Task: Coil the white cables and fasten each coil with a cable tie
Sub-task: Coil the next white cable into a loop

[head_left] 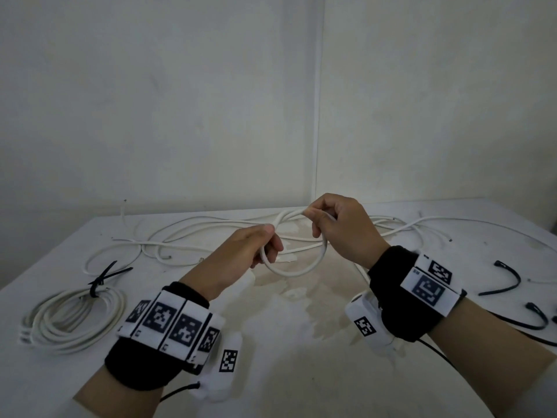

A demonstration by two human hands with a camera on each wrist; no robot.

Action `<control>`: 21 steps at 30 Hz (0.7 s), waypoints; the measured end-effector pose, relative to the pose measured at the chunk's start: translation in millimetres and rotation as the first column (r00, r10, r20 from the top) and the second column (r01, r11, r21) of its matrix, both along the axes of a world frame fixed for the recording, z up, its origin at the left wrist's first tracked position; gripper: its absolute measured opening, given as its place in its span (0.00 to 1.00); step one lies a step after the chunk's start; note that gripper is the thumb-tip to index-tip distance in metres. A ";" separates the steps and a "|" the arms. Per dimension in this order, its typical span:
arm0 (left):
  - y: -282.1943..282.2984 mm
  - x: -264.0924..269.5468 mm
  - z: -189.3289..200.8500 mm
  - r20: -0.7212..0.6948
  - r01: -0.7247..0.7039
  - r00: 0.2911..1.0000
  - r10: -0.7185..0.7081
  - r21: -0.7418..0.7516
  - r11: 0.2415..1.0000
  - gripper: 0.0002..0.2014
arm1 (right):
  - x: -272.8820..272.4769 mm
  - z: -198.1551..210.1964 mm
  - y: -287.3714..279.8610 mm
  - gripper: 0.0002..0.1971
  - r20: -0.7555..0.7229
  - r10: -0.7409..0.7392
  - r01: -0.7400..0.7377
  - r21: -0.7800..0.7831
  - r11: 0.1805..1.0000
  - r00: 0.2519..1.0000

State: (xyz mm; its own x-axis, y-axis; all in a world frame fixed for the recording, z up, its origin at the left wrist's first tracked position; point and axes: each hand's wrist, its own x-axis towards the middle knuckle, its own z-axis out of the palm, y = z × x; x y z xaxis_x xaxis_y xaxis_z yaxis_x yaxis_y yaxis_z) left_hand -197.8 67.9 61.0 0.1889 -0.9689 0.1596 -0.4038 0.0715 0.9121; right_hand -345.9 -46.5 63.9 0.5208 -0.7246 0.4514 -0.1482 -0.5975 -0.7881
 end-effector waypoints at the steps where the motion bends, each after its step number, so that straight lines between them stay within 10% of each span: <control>1: 0.3 -0.2 0.7 -0.032 0.007 0.999 -0.007 -0.004 1.000 0.21 | 0.1 0.3 -0.3 0.11 0.001 -0.003 0.003 -0.004 1.000 1.000; 6: -2.0 4.0 -0.9 -0.287 -0.014 0.958 0.021 0.025 1.000 0.17 | 0.5 -0.2 0.4 0.11 0.016 -0.025 0.026 -0.047 0.999 1.000; 21: -13.0 4.0 2.3 -0.303 -0.160 0.941 0.149 -0.013 0.987 0.16 | 2.4 -1.8 -16.0 0.10 -0.013 -0.005 0.004 -0.032 0.999 1.000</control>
